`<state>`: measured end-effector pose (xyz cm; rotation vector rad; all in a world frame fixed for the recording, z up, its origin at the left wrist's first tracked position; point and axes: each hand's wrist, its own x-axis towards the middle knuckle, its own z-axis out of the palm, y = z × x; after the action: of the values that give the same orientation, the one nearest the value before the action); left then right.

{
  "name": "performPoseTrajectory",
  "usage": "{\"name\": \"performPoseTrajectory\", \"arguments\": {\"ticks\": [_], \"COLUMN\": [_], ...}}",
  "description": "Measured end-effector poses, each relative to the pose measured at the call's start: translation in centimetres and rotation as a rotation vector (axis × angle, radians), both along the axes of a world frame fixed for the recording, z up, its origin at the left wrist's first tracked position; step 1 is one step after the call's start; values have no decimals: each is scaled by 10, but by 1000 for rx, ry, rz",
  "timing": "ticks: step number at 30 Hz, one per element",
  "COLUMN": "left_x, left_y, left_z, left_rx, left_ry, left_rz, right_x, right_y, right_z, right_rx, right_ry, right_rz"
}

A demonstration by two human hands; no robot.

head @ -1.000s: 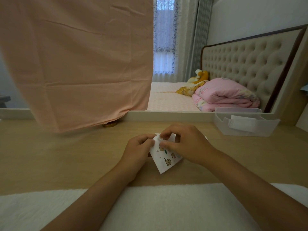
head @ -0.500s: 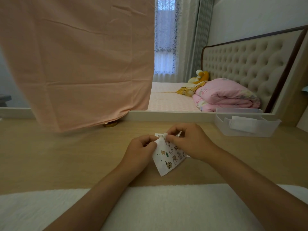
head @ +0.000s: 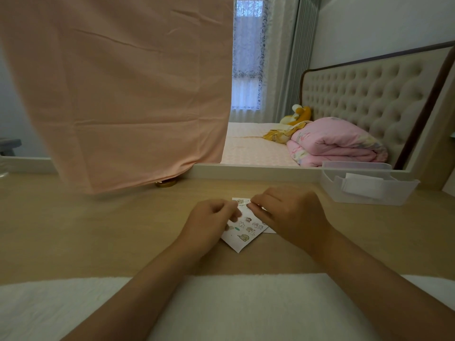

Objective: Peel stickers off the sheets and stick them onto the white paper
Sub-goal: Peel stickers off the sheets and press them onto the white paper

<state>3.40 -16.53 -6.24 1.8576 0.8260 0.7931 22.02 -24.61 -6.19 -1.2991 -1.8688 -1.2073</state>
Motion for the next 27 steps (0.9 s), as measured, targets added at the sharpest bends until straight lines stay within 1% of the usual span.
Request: {"name": "performPoseTrajectory", "arguments": {"ticks": [1, 3, 5, 15, 19, 22, 24, 25, 26, 27], "left_x": [2, 4, 6, 6, 6, 5, 6, 6, 6, 6], "left_y": [-3, -8, -8, -7, -4, -2, -1, 0, 1, 1], "left_z": [1, 1, 2, 3, 5, 2, 1, 0, -1, -2], "left_rx": [-76, -197, -249, -216, -315, -260, -235, -219, -194, -163], "left_ry": [-10, -58, -86, -26, -79, -69, -78, -90, -105, -126], "left_rz": [-48, -78, -76, -10, -21, -23, 1, 23, 44, 56], "right_x": [0, -1, -2, 2, 3, 2, 3, 2, 0, -4], "right_y": [-1, -3, -3, -2, -2, -2, -2, -2, -2, -2], "right_z": [1, 3, 3, 4, 5, 4, 4, 3, 3, 2], "right_rx": [9, 6, 5, -32, -24, -41, -61, -82, -111, -156], "right_ry": [-35, -95, -136, -247, -290, -311, -262, -177, -39, 145], "right_rz": [1, -6, -24, -61, -63, -61, -46, -31, -16, -10]}}
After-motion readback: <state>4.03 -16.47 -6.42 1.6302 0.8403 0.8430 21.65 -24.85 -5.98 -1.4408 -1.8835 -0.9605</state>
